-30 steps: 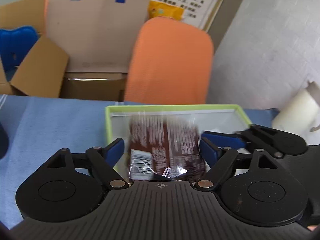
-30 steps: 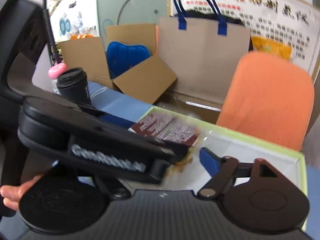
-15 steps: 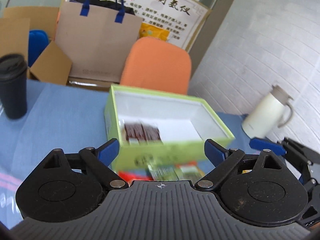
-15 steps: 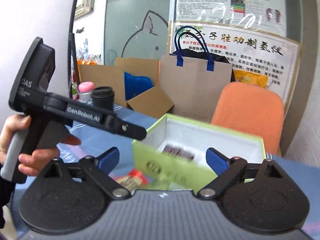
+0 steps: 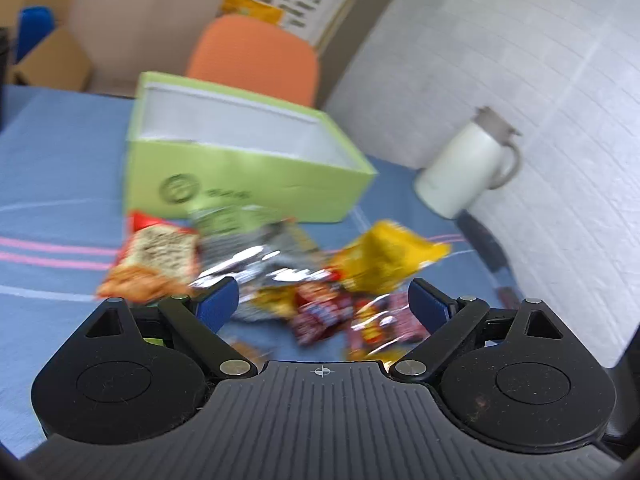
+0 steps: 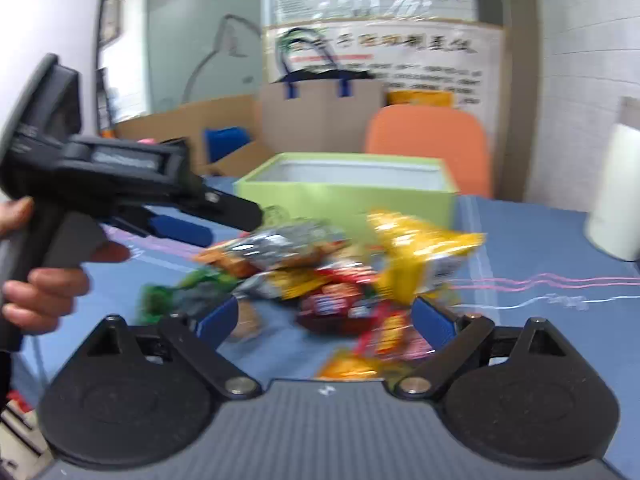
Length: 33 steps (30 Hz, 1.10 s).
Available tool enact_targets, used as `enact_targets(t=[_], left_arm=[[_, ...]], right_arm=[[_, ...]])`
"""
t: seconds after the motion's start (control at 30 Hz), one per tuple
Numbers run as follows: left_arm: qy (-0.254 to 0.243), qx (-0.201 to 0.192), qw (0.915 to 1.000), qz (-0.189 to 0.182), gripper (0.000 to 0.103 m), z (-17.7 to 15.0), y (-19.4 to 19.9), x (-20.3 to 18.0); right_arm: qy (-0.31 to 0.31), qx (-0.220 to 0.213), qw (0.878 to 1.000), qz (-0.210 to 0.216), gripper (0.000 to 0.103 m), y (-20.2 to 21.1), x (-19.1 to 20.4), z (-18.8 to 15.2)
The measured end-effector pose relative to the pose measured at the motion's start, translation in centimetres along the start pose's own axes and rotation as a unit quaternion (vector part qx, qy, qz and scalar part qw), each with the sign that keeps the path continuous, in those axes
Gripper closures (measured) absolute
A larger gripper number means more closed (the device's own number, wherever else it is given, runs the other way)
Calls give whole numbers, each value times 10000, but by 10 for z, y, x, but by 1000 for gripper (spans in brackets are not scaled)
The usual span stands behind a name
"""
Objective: Organize snacks
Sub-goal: 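Lower the left gripper onto the yellow chip bag and close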
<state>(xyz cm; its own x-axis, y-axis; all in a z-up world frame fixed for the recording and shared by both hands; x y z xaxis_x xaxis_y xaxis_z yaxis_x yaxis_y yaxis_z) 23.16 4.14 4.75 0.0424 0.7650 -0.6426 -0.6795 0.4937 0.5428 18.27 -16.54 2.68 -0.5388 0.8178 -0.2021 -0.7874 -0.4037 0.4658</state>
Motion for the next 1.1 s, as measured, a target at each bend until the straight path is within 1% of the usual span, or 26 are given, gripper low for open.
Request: enact_targets(t=[0.1,0.2,0.23,0.3,0.37,0.5,0.53,0.57,0.6,0.63,0.67,0.77,0.9,0.97,1.03,1.07,1.1], left_arm=[[-74,-28,9999,-78,21,12,-17,-19],[-58,21,9997,-248,21,25,-40,-33],[-18,75,9997,-243,21,30,-50,-36],[-19,209,9994,-266,21,38,-73,-38],[64,420,9990,-164,21,42,-101,-36],[333,917,9952,-118,26,39,-140,-29],[344,983,9945,-101,33,35,-146,-28],[289,1030,9942,-88,47,32,-148,-28],[226,1090,9937,-107,55,29,-150,-29],[209,1162,9928,-203,68,25,-148,-30],[224,1182,9924,-250,74,23,-145,-29],[342,1124,9924,-376,83,18,-126,-25],[338,979,9937,-434,85,8,-91,-21],[298,871,9946,-480,85,1,-67,-18],[232,751,9959,-441,83,-11,-41,-12],[192,719,9963,-438,81,-20,-28,-8],[223,679,9968,-369,81,-28,-16,-2]], right_arm=[[-112,-96,9996,-221,10,-6,-27,0],[-181,-102,9993,-298,10,-23,-49,5],[-174,-82,9994,-301,10,-30,-53,6],[-187,-63,9996,-218,10,-46,-60,5],[-315,50,9995,-49,10,-63,-64,2],[-448,221,9984,272,10,-91,-63,-4],[-451,223,9981,353,10,-94,-61,-3],[-449,192,9978,454,10,-94,-59,-1],[-445,130,9973,577,10,-92,-57,2],[-444,91,9968,655,12,-90,-54,4],[-451,88,9967,668,11,-87,-52,5],[-578,13,9958,709,10,-74,-41,4],[-570,-177,9956,720,9,-50,-17,6],[-563,-257,9948,803,9,-36,-3,7],[-526,-408,9938,893,9,-18,15,8],[-437,-425,9935,966,9,-10,26,7],[-353,-398,9928,1072,9,-4,38,4]])
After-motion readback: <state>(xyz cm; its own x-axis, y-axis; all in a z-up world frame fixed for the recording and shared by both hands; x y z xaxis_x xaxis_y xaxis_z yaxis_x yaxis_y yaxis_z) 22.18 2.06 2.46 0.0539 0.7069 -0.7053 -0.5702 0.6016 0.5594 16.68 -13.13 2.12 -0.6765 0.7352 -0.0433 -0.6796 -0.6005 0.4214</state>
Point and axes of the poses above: each gripper's, at about its wrist camera, not at the fingertips, and y roughly against the way its jaws point, x to its left, z to its top, the point moved 4 cm from there along -y, roughly the way its jaws point, and after that the axes turned 15 degrees about y, right-handed, at the moved point
